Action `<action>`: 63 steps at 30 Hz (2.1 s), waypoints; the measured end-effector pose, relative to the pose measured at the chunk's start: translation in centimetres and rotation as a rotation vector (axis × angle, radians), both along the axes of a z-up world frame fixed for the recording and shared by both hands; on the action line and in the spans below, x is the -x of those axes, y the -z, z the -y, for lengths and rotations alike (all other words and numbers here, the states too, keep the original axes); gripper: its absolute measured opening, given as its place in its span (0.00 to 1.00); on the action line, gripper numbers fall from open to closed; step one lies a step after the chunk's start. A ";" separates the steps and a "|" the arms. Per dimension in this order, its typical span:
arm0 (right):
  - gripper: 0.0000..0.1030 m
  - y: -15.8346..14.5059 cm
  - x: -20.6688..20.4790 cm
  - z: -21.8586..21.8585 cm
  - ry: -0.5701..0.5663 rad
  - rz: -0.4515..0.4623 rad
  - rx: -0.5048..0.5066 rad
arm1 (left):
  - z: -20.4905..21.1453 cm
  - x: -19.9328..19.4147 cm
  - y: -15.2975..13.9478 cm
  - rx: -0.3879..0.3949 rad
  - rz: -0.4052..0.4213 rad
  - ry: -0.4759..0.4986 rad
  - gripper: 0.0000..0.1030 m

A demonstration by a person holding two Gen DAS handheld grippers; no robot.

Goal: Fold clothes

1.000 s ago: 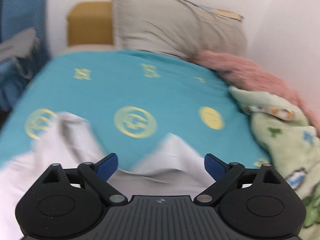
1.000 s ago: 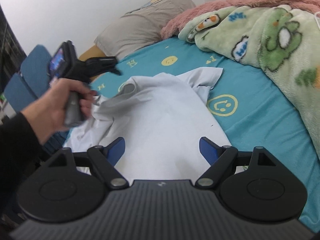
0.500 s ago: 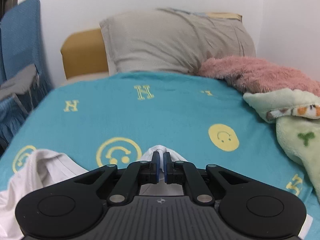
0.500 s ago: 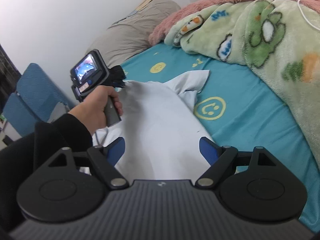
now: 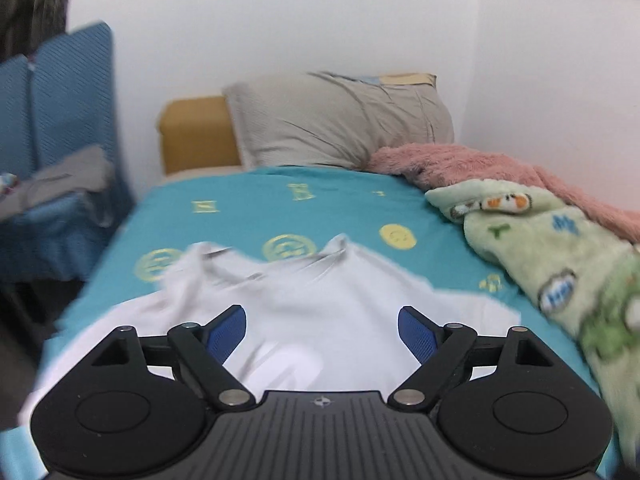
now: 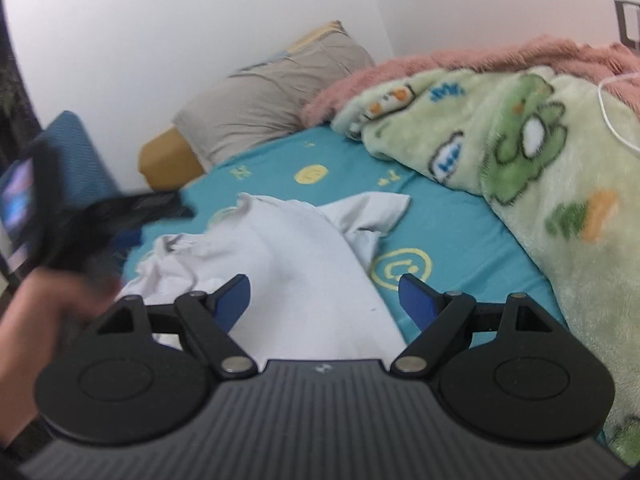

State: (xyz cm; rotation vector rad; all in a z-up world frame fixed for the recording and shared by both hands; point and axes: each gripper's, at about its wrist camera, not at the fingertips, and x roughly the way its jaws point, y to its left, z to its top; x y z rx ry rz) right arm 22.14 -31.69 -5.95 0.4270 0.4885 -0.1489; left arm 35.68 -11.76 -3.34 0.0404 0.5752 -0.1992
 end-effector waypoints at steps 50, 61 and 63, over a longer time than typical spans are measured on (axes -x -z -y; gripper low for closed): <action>0.80 3.6 1.5 -4.2 -0.091 -0.148 -0.092 | -31.1 -5.5 8.5 0.277 -0.153 -0.413 0.01; 0.80 4.3 0.5 -5.2 -0.075 -0.172 -0.029 | -27.4 -16.0 1.5 -0.273 0.107 -0.572 0.02; 0.80 4.3 0.3 -5.0 -0.073 -0.172 -0.030 | -27.4 -17.0 3.2 -0.238 0.060 -0.560 0.12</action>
